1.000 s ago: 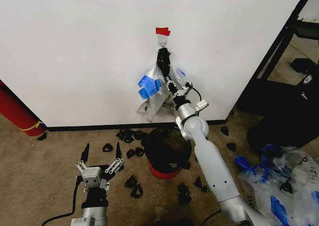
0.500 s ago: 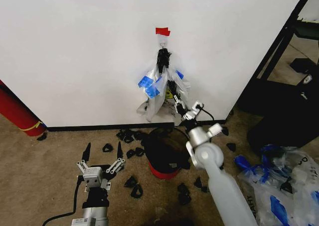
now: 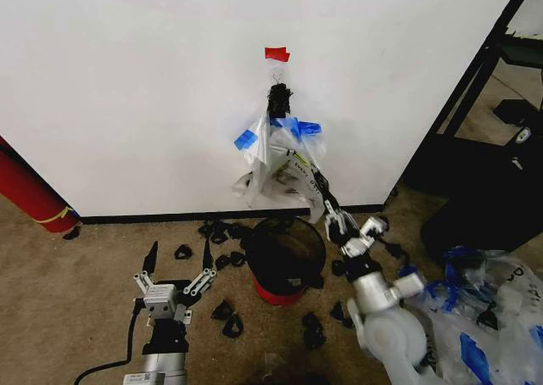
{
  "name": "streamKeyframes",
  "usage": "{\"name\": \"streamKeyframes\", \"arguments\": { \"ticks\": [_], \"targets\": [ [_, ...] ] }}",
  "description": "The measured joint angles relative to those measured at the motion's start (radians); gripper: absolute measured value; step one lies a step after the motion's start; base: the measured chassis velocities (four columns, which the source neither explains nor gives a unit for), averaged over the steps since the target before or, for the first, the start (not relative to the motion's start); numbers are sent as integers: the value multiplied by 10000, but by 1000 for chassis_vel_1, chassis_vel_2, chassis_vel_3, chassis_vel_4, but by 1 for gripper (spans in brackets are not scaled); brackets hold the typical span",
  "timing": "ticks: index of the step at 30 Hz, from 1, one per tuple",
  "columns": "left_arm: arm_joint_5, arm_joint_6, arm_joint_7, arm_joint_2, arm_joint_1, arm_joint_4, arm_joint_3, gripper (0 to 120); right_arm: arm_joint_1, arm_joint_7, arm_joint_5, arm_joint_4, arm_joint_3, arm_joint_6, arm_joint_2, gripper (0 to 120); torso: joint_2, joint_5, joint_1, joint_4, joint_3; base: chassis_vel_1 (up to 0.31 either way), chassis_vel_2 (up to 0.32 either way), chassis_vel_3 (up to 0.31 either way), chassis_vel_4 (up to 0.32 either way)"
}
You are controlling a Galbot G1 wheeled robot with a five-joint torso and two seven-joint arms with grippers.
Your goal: Pick up the garbage bag from the wall and place it over the trash bin.
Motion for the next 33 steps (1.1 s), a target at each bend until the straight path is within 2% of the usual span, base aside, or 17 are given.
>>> {"name": "streamKeyframes", "arguments": {
  "ticks": [2, 8, 9, 12, 22, 27, 33],
  "targets": [
    [-11, -16, 0, 8, 1, -3, 2, 100, -247, -184, -261, 44, 54, 318, -17, 0, 0, 1, 0, 0, 0, 0, 0, 0, 0],
    [-41, -98, 0, 25, -4, 33, 17, 100, -1539, -832, -1529, 243, 310, 2105, 233, 0, 0, 0, 1, 2, 0, 0, 0, 0, 0],
    [-41, -98, 0, 25, -4, 33, 17, 100, -1539, -832, -1529, 243, 310, 2105, 233, 0, 0, 0, 1, 2, 0, 0, 0, 0, 0],
    [-112, -110, -2, 37, -52, 69, 12, 100, -2332, -1177, -2085, 259, 452, 3081, 411, 0, 1, -1, 1, -1, 0, 0, 0, 0, 0],
    [-242, -119, -16, 42, -99, 83, -67, 100, -3899, -923, -3754, -341, 692, 5858, 993, 0, 0, 0, 0, 0, 0, 0, 0, 0, 0],
    [-242, -132, -20, 2, -100, 144, -75, 100, -4462, -675, -4029, -453, 860, 6534, 1181, 0, 0, -1, 0, 0, 0, 0, 0, 0, 0],
    [-91, -276, -46, -193, 80, 134, -117, 100, -4667, -651, -4368, -771, 1025, 6579, 1127, 0, 0, 0, 0, 3, 0, 0, 0, 0, 0]
  ]
}}
